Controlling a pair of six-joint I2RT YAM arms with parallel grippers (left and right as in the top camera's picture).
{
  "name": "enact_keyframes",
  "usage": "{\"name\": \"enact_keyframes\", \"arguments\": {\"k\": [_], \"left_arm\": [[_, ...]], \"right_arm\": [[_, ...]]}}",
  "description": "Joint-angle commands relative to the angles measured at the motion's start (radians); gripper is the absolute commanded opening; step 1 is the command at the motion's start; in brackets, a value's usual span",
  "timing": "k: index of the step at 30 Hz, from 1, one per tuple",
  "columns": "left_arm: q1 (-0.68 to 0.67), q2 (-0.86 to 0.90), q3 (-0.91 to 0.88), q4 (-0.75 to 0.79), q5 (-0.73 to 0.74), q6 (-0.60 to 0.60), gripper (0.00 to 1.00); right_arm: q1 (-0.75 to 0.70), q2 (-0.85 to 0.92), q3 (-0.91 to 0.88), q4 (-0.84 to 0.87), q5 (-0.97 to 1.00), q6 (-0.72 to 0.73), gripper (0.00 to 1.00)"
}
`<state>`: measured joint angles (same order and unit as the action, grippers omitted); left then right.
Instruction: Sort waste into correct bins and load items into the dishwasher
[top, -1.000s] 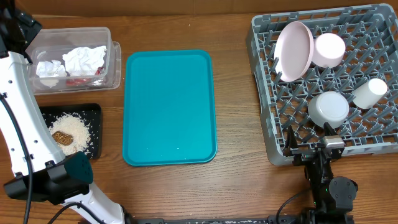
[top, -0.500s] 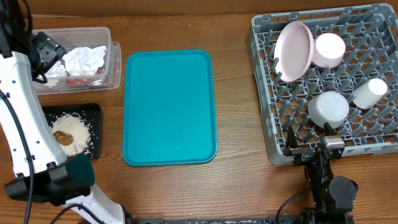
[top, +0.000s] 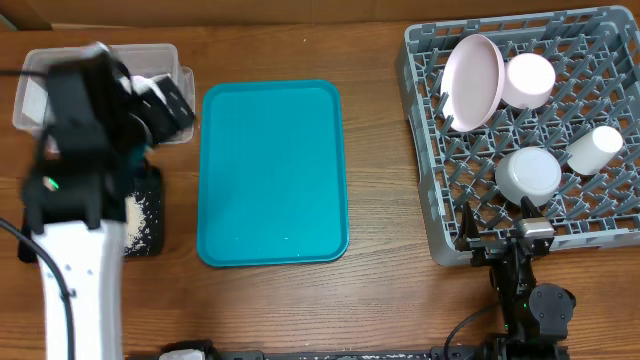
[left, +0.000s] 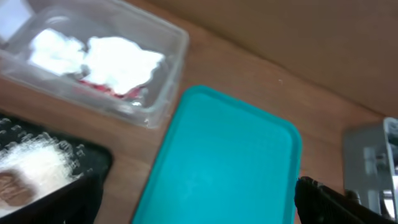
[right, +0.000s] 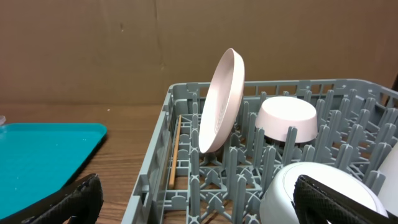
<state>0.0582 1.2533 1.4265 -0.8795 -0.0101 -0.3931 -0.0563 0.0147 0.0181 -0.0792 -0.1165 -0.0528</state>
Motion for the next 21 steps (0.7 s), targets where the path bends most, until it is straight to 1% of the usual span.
{"name": "enact_keyframes", "arguments": {"k": [1,5,11,16,19,21], "left_arm": [[-0.009,-0.106,-0.213,0.111,0.038,0.057,1.00],[-0.006,-0.252,-0.467,0.306,0.045,0.061,1.00],[-0.005,-0.509,-0.805,0.566,0.088,0.144,1.00],[-0.004,-0.729,-1.003,0.669,0.088,0.177,1.00],[-0.005,-0.817,-1.088,0.721,0.084,0.185,1.00],[-0.005,-0.860,-1.152,0.789,0.080,0.185,1.00]], "right_arm": [[0.005,-0.012,-0.010,0.005,-0.004,0.003,1.00],[0.005,-0.012,-0.010,0.005,-0.004,0.003,1.00],[0.005,-0.012,-0.010,0.005,-0.004,0.003,1.00],[0.005,-0.012,-0.010,0.005,-0.004,0.003,1.00],[0.005,-0.012,-0.010,0.005,-0.004,0.003,1.00],[0.005,-0.012,-0.010,0.005,-0.004,0.003,1.00]]}}
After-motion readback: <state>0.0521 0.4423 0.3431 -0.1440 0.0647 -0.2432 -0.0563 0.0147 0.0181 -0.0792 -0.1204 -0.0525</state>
